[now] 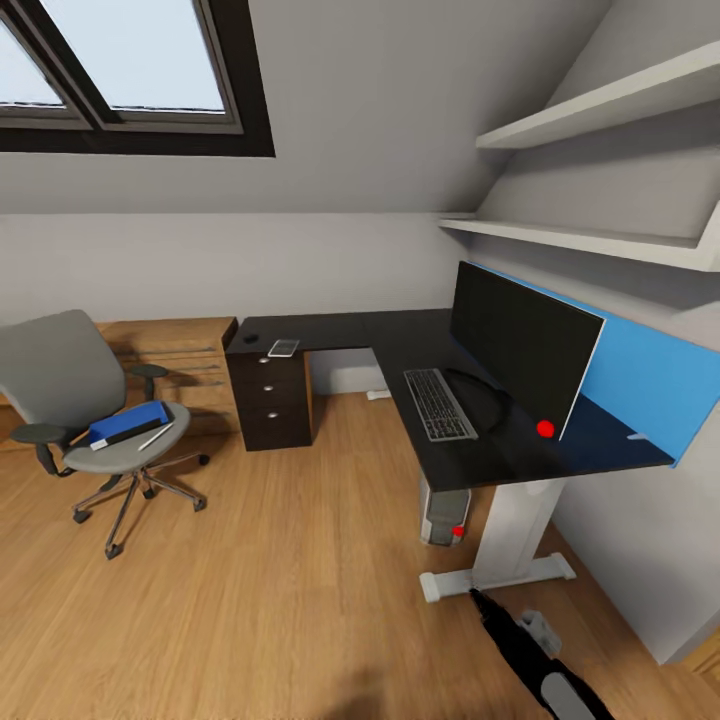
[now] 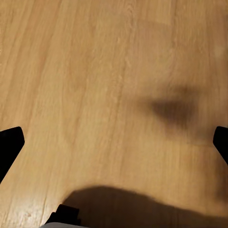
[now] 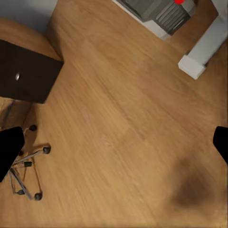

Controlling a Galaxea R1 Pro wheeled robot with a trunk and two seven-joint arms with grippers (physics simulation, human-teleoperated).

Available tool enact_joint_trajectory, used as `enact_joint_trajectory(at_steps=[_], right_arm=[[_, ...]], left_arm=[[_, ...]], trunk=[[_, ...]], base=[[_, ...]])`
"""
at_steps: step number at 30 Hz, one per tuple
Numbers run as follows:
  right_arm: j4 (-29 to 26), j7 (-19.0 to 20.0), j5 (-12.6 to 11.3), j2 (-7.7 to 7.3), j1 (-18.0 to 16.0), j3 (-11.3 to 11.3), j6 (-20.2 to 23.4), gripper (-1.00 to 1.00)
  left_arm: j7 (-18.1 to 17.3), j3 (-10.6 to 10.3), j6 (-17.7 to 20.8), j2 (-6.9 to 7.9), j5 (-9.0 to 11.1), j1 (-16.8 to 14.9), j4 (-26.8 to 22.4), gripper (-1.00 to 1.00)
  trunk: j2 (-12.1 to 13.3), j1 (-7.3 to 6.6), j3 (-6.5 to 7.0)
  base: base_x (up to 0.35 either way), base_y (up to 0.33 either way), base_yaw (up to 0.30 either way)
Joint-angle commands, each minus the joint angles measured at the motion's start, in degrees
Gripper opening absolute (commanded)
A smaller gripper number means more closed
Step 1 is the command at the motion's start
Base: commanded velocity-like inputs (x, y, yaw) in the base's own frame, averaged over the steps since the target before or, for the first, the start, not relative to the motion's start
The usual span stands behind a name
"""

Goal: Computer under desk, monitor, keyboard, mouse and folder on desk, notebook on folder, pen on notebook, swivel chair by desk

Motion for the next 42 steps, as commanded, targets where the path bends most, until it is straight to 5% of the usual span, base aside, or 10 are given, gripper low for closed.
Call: enact_joint_trajectory(at_steps=[1,11,19,27,42], right_arm=[[1.0,0.2,0.7,0.07,0.0,-0.1,-1.0,1.00],[11.8,0.2,13.3,2.08,0.0,0.1,-21.6,1.00],[19.2,-0.3,23.3,3.48,0.0,0.0,-28.3,1.00],[21.9,-0.4,26.0,3.67,0.0,-0.3,-29.3,1.00],[23.3,-0.3,26.6,3.35,0.0,-0.2,-29.5,1.00]], left_arm=[[0.1,-0.4,-0.3,0.04,0.6,0.0,0.0,1.00],[0.1,-0.5,0.0,0.05,0.6,0.0,0.8,1.00],[0.1,-0.6,0.1,0.10,0.7,0.0,1.4,1.00],[0.1,-0.5,0.3,0.19,0.8,0.0,1.5,1.00],[0.1,-0.4,2.5,0.30,0.9,0.0,1.5,1.00]], trunk=[[0.0,0.00,-0.06],[0.0,0.00,-0.06],[1.2,-0.66,0.48],[4.4,-2.42,1.92],[10.4,-5.72,4.61]], base=[[-0.017,0.000,0.000],[-0.005,0.000,0.000],[0.000,0.000,0.000],[0.000,0.000,0.000],[0.000,0.000,0.000]])
